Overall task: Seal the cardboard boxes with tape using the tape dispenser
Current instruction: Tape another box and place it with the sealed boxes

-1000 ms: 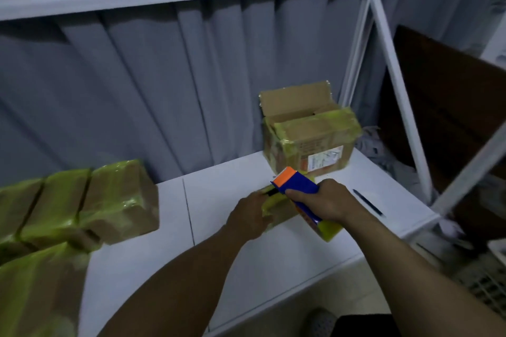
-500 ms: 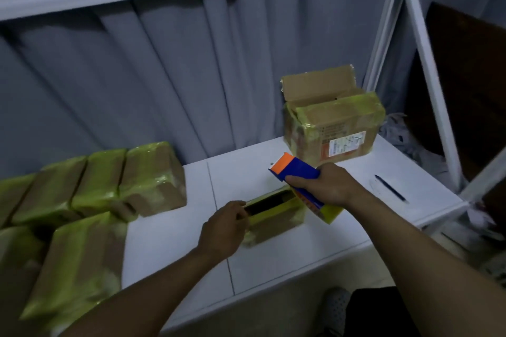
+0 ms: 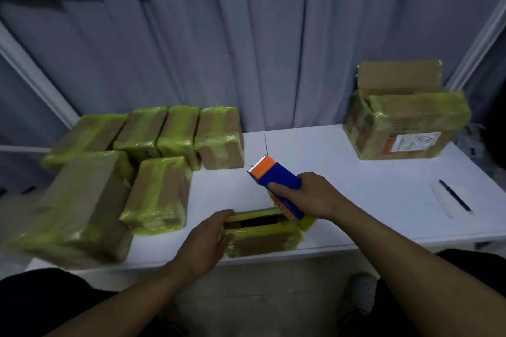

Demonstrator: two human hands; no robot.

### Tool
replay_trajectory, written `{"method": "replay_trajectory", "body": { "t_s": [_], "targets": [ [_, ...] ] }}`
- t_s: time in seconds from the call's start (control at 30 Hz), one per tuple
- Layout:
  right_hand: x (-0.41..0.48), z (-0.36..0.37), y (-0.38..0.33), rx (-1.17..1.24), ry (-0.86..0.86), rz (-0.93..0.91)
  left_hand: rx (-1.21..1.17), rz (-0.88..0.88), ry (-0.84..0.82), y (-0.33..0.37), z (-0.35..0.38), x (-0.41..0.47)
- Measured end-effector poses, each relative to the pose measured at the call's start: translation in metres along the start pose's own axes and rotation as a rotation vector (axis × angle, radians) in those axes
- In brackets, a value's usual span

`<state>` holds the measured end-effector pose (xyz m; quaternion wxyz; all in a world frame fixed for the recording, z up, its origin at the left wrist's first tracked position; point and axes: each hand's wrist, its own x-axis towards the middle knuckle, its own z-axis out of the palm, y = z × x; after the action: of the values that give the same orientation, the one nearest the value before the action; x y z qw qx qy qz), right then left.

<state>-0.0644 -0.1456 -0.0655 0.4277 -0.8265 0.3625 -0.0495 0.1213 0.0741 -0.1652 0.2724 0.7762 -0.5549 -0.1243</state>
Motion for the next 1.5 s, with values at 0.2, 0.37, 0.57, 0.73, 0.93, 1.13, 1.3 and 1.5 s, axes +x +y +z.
{"method": "replay_trajectory", "body": {
  "t_s": [0.2,0.37,0.57,0.73,0.93,1.13,1.3,1.5],
  "targets": [
    [0.004,0.018,-0.009,0.027,-0.019,-0.025,0.287,0.144,0.119,-0.002,0.011,0.004],
    [0.012,0.033,-0.003,0.084,-0.076,-0.001,0.458,0.104,-0.029,-0.012,0.017,0.007],
    [0.023,0.035,0.0,0.13,-0.123,0.089,0.421,0.112,-0.04,-0.013,0.018,-0.002],
    [0.031,0.029,-0.001,-0.023,-0.182,0.149,0.379,0.104,0.021,-0.008,0.021,-0.005],
    [0.03,0.04,-0.004,0.013,-0.168,0.118,0.442,0.124,0.02,-0.016,0.027,0.002],
    [0.015,0.032,-0.008,0.089,-0.089,0.087,-0.098,-0.09,0.114,0.01,0.004,0.003],
    [-0.003,0.016,-0.01,0.167,-0.045,-0.011,-0.36,-0.233,0.16,0.019,-0.011,0.02],
    [-0.013,0.012,-0.008,0.141,-0.084,-0.117,-0.883,-0.447,0.224,0.06,-0.064,0.034]
  ]
}}
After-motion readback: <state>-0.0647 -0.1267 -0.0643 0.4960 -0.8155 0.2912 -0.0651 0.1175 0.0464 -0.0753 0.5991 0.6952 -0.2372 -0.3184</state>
